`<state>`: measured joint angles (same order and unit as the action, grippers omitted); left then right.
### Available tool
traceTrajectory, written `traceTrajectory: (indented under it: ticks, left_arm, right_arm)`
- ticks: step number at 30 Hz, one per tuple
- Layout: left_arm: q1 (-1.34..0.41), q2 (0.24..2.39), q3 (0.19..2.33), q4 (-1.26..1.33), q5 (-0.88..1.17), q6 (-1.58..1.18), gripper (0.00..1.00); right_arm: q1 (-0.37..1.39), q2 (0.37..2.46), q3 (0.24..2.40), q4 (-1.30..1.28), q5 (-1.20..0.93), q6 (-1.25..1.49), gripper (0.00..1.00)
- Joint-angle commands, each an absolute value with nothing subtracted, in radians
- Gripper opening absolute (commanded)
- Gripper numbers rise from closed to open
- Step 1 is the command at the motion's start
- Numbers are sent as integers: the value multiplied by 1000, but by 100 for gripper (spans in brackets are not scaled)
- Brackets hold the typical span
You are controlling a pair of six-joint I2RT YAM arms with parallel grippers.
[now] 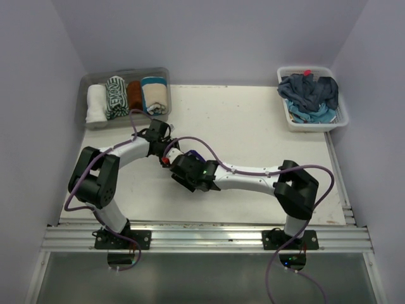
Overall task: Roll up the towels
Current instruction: Roll the towel
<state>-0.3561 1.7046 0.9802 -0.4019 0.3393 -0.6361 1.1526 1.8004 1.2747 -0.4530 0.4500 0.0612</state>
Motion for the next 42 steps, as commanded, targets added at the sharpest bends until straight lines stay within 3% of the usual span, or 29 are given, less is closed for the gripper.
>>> traceTrajectory:
  ticks: [1,14,16,17,18,21,23,32,42]
  left_arm:
    - [-357,1718,1003,-428,311,-641,43]
    - [-357,1716,1006,-439,310,-630,45]
    - [-357,1715,1014,-440,314,-634,45]
    - [-357,1715,1015,-442,314,-634,46]
    - [-357,1709,1019,-443,316,-634,48]
    - [-356,1698,1038,-468,310,-620,72]
    - [-354,1689,1049,-489,310,-606,82]
    - [-291,1589,1081,-535,319,-571,87]
    - [-301,1591,1040,-465,373,-569,87]
  right_arm:
    - [1164,1807,1305,-399,492,18,64]
    - [1175,1914,1316,-341,457,28,61]
    - [1177,1925,1319,-342,480,40,56]
    - [1175,1934,1321,-344,491,44,52]
    - [1175,1934,1325,-344,500,49,37]
    - [1152,1914,1321,-342,459,90,8]
    - [1120,1901,1312,-333,369,126,0]
    - [879,1775,1168,-155,-173,327,0]
    - [674,1864,1055,124,-685,593,0]
